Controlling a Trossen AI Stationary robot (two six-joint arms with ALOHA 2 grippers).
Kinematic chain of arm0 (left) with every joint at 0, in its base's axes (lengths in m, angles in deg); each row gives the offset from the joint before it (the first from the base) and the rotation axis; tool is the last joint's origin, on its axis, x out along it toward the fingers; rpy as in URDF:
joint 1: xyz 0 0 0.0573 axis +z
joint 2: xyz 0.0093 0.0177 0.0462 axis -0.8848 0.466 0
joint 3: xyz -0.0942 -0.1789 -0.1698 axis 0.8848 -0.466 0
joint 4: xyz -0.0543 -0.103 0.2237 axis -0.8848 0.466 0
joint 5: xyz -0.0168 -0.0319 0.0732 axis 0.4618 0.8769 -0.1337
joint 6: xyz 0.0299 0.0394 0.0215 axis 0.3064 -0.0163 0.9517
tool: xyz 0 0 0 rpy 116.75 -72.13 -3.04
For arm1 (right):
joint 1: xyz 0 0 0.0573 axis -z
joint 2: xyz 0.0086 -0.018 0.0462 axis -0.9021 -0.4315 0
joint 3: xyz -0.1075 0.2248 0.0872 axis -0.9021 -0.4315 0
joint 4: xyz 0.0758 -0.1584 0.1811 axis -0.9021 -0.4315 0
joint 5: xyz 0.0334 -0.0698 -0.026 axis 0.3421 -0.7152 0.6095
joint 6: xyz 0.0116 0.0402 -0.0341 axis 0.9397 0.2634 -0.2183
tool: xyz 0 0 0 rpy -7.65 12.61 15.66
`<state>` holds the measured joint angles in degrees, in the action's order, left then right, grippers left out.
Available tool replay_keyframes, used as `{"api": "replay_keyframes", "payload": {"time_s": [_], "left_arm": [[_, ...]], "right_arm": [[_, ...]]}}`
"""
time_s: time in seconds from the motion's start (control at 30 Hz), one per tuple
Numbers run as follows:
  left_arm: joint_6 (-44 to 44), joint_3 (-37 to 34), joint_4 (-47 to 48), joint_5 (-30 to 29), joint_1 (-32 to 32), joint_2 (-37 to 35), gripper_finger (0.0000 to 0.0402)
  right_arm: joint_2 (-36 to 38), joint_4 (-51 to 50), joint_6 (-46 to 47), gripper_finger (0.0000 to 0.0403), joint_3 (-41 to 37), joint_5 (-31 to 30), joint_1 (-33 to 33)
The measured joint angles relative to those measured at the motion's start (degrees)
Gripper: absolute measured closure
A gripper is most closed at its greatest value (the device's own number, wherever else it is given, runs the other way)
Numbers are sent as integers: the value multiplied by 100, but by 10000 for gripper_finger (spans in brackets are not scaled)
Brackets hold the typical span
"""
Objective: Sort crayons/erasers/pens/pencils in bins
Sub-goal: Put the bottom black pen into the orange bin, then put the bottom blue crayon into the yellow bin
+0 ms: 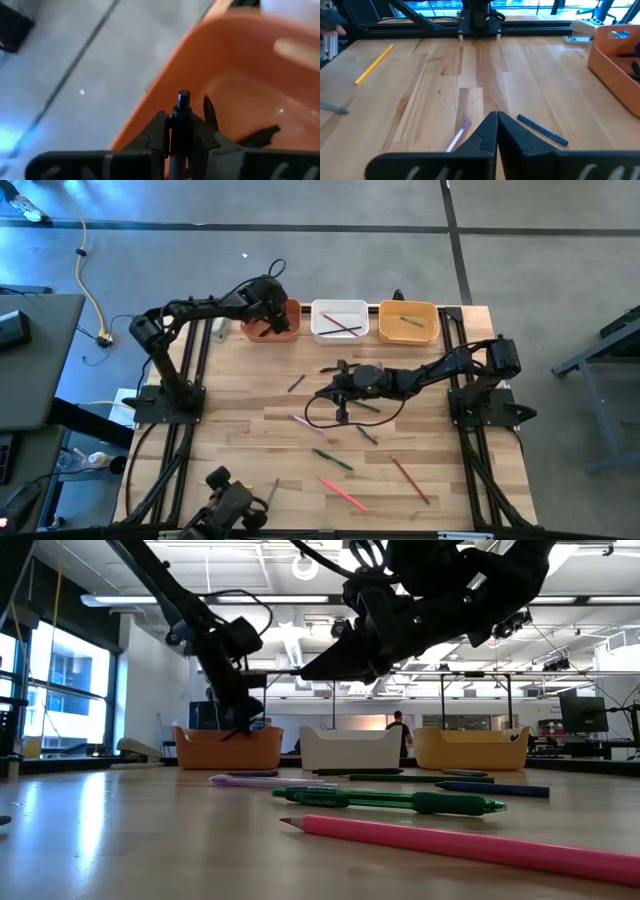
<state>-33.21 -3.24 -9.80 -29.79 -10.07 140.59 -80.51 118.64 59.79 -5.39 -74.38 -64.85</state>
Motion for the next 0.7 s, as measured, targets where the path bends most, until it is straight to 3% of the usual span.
{"api": "replay_keyframes", "payload": {"time_s": [0.17, 0.47, 0.57, 0.7], "left_arm": [[-58, 0, 127, 113, 48, 116, 349], [-56, 0, 43, -362, -33, 80, 302], [-63, -2, 86, -506, -113, -39, 303], [-255, -2, 43, -358, -341, -453, 337]], "right_arm": [[-2, 6, 188, 402, 0, -2, -3], [0, -15, 180, 403, 0, -2, -6], [92, -115, 166, 403, 0, -2, 1], [476, -533, -26, 403, 0, -34, 3]]}}
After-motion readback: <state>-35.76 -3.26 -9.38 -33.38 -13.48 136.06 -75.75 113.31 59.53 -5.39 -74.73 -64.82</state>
